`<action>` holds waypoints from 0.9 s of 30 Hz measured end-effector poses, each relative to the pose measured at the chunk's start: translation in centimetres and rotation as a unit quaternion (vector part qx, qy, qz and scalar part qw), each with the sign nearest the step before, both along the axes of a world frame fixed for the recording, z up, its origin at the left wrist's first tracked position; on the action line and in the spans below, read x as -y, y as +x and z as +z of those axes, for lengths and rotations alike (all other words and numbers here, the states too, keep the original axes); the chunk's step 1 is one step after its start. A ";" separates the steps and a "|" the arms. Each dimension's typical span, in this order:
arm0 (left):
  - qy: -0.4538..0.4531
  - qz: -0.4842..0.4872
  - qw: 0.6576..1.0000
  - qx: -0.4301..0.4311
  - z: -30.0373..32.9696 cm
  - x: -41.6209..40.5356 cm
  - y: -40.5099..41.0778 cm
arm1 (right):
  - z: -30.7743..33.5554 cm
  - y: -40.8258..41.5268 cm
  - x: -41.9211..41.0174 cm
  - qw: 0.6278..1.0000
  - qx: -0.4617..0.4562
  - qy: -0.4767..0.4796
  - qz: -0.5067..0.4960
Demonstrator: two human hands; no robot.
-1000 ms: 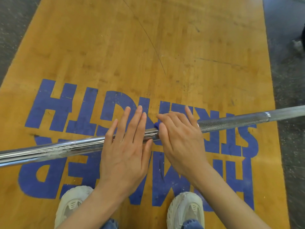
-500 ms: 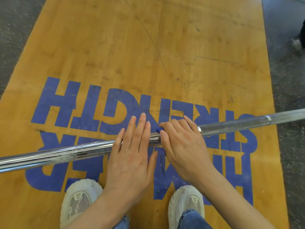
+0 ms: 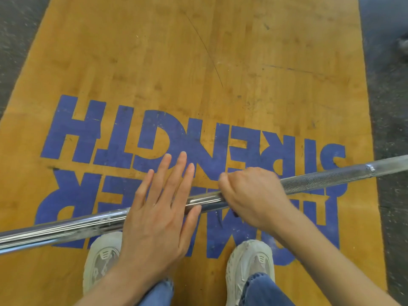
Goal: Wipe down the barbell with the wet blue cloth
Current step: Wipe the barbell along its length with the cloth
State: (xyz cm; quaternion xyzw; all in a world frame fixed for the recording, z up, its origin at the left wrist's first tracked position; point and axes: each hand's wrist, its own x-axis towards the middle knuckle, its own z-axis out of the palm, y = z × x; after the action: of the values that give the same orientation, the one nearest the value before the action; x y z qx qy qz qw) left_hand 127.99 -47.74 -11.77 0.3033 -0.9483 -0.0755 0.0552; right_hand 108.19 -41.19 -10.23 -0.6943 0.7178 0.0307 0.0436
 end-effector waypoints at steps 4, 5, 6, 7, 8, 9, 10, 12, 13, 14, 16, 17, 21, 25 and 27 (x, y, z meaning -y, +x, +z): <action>-0.048 -0.024 0.999 0.002 -0.7 -0.8 0.4 | -0.5 -0.1 -0.8 1.000 0.006 -0.025 0.017; -0.053 -0.024 0.998 -0.001 -0.8 -1.0 0.5 | -0.6 -0.1 -1.3 0.998 0.004 -0.053 -0.023; -0.060 -0.025 0.998 -0.003 -0.8 -1.0 0.5 | -0.8 0.6 -1.7 0.993 0.007 -0.085 -0.078; -0.066 -0.026 0.997 -0.004 -0.9 -1.0 0.5 | -1.0 1.6 -2.2 0.985 0.024 -0.123 -0.122; -0.071 -0.026 0.997 -0.006 -1.0 -1.0 0.5 | -1.4 2.8 -3.0 0.975 0.060 -0.160 -0.144; -0.074 -0.024 0.997 -0.008 -1.1 -1.0 0.6 | -1.9 3.9 -4.1 0.966 0.097 -0.185 -0.149; -0.074 -0.022 0.997 -0.009 -1.1 -1.0 0.6 | -2.4 4.8 -4.9 0.962 0.117 -0.196 -0.149; -0.070 -0.020 0.997 -0.009 -1.0 -1.0 0.5 | -3.1 5.4 -5.8 0.962 0.113 -0.201 -0.145; -0.069 -0.020 0.997 -0.008 -1.0 -0.9 0.4 | -3.4 5.4 -5.5 0.962 0.109 -0.202 -0.148; -0.069 -0.020 0.997 -0.008 -1.0 -0.8 0.3 | -3.6 5.5 -5.2 0.963 0.105 -0.201 -0.145; -0.076 -0.016 0.997 -0.007 -1.0 -0.4 0.1 | -4.0 5.4 -4.9 0.969 0.087 -0.201 -0.113; -0.079 -0.014 0.997 -0.008 -1.0 -0.2 0.0 | -4.2 4.7 -5.2 0.972 0.072 -0.203 -0.096; -0.081 -0.006 0.997 -0.016 -0.9 0.6 -0.6 | -4.4 2.5 -5.7 0.952 0.065 -0.231 -0.189; -0.085 -0.008 0.996 -0.012 -0.9 1.9 -1.1 | -4.3 5.6 -2.8 0.960 0.097 -0.232 -0.119; -0.080 -0.007 0.997 -0.013 -0.9 2.5 -1.4 | -4.5 3.4 -3.2 0.970 0.068 -0.223 -0.069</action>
State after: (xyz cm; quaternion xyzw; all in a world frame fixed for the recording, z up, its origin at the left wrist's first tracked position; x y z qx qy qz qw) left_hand 126.63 -50.28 -12.64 0.2906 -0.9525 -0.0032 0.0911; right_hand 111.64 -38.02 -14.71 -0.6360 0.7477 -0.1807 -0.0613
